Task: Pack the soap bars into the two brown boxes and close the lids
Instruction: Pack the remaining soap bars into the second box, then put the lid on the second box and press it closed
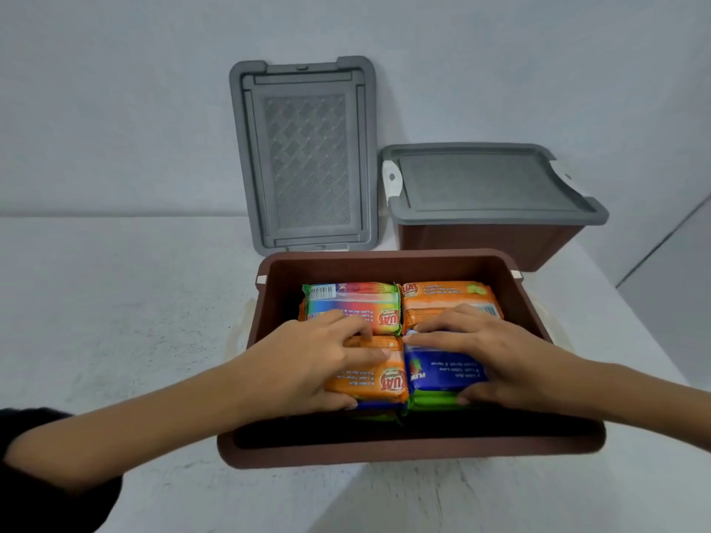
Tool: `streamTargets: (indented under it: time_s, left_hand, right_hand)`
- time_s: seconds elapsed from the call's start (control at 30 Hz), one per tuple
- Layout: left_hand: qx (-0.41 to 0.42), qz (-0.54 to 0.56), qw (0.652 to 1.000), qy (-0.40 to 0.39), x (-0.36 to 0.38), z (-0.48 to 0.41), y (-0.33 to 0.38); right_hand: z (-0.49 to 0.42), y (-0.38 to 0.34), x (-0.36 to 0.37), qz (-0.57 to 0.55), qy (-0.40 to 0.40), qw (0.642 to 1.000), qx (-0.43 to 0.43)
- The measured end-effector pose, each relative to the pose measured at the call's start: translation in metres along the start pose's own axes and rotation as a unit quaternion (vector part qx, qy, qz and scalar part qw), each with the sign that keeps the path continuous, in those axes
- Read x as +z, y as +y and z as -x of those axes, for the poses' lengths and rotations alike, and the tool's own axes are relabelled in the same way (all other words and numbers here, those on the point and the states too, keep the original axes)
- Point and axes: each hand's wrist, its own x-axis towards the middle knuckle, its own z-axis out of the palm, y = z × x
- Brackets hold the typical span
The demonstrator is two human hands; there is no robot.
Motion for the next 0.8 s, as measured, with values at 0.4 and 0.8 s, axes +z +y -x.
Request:
streamTargets:
  time_s: [0.4,0.8]
  left_hand:
    - [0.012,0.027,0.988,0.151,-0.017,0.002,-0.035]
    - [-0.189,0.060,0.916,0.349,-0.069,-0.053,-0.145]
  right_hand:
    - [-0.018,0.013,-0.029,-0.037,0.087,0.995,-0.039]
    - [-0.118,0.037,-0.101,-0.047,0.300,0.951,0.061]
